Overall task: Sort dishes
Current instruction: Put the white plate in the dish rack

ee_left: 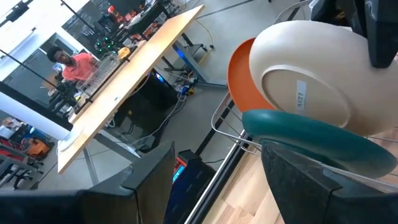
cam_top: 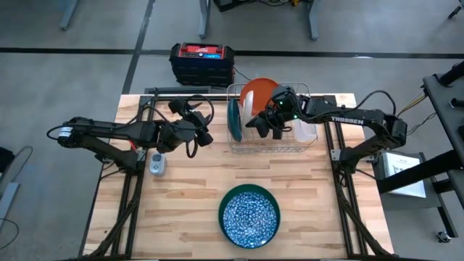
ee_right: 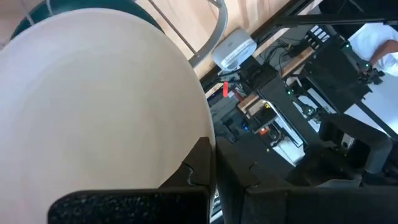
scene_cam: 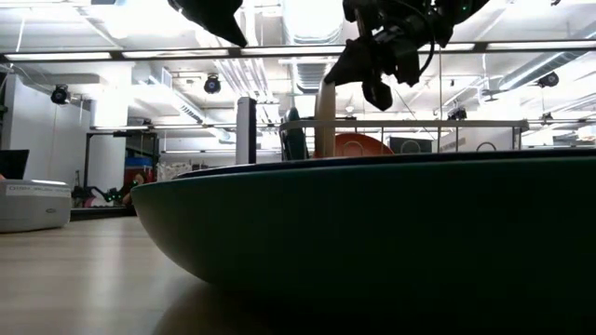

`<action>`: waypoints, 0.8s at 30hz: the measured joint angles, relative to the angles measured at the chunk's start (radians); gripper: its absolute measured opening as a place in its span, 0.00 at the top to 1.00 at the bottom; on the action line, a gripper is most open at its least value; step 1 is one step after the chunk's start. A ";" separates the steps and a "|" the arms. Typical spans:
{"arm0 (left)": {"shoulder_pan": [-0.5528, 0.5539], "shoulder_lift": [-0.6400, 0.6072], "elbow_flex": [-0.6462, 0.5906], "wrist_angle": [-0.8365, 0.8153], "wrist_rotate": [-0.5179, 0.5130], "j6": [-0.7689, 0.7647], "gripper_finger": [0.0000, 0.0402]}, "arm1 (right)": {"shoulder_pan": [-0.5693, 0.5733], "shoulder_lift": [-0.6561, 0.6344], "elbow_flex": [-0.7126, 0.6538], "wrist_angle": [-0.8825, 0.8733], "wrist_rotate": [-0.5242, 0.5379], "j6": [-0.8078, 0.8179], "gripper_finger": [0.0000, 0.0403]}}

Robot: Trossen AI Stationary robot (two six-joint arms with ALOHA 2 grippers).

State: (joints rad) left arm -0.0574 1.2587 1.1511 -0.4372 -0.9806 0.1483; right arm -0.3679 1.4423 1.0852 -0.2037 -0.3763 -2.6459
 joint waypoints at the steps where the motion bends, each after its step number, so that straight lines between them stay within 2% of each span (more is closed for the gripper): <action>1: 0.000 0.000 0.000 0.000 0.000 0.000 0.43 | 0.000 0.002 0.000 0.001 0.000 0.002 1.00; 15: 0.000 0.000 -0.002 0.000 0.000 0.000 0.43 | -0.007 0.068 0.001 0.005 0.005 0.007 1.00; 24: 0.000 0.000 -0.002 0.000 0.000 0.000 0.43 | -0.007 0.073 0.001 0.005 0.009 0.103 0.99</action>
State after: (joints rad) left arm -0.0570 1.2587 1.1496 -0.4370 -0.9802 0.1482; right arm -0.3748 1.5154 1.0859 -0.1982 -0.3672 -2.5432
